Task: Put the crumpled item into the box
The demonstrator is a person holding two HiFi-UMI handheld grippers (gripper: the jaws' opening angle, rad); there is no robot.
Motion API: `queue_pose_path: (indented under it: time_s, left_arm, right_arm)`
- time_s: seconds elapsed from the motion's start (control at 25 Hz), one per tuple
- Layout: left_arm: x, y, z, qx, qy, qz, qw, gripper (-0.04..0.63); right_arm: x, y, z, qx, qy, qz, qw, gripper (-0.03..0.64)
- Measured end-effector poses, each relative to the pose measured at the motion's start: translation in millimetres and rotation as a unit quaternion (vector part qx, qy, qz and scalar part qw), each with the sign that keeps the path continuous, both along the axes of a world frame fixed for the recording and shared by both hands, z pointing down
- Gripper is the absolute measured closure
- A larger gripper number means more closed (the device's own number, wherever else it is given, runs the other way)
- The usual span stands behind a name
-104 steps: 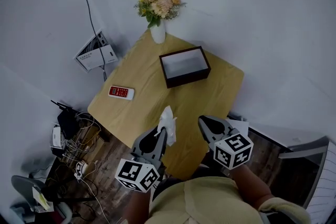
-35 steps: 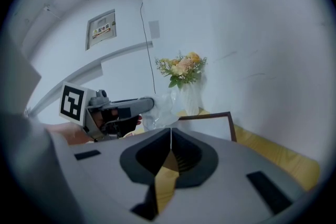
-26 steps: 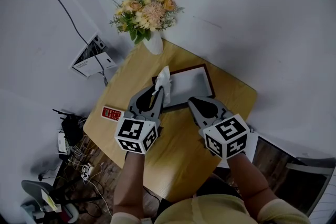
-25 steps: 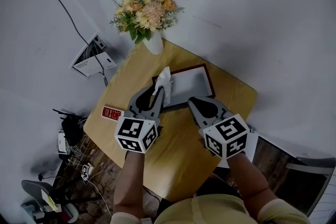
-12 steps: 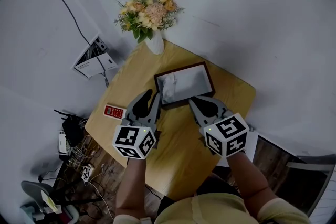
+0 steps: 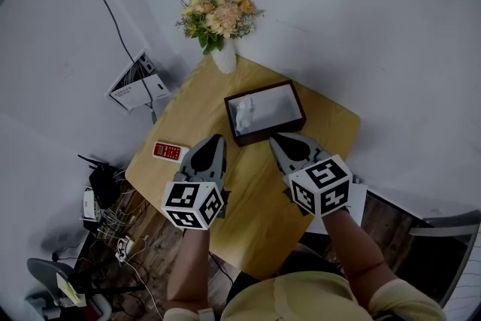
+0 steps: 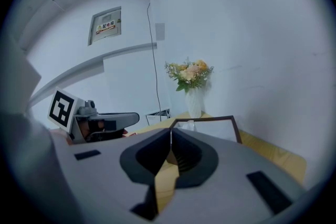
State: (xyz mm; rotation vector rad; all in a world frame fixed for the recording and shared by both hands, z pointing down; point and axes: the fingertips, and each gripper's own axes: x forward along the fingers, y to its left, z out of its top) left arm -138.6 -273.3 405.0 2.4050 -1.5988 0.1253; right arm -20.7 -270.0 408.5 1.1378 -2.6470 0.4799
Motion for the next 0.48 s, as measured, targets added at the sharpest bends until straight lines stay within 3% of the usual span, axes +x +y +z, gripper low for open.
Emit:
queue_pose_path:
  time_s: [0.48]
  left_arm:
    - [-16, 61, -7, -0.003, 0.002, -0.013, 0.9999, 0.563]
  right_arm:
    - [-3, 45, -16, 0.008, -0.002, 0.019, 1.0, 0.586]
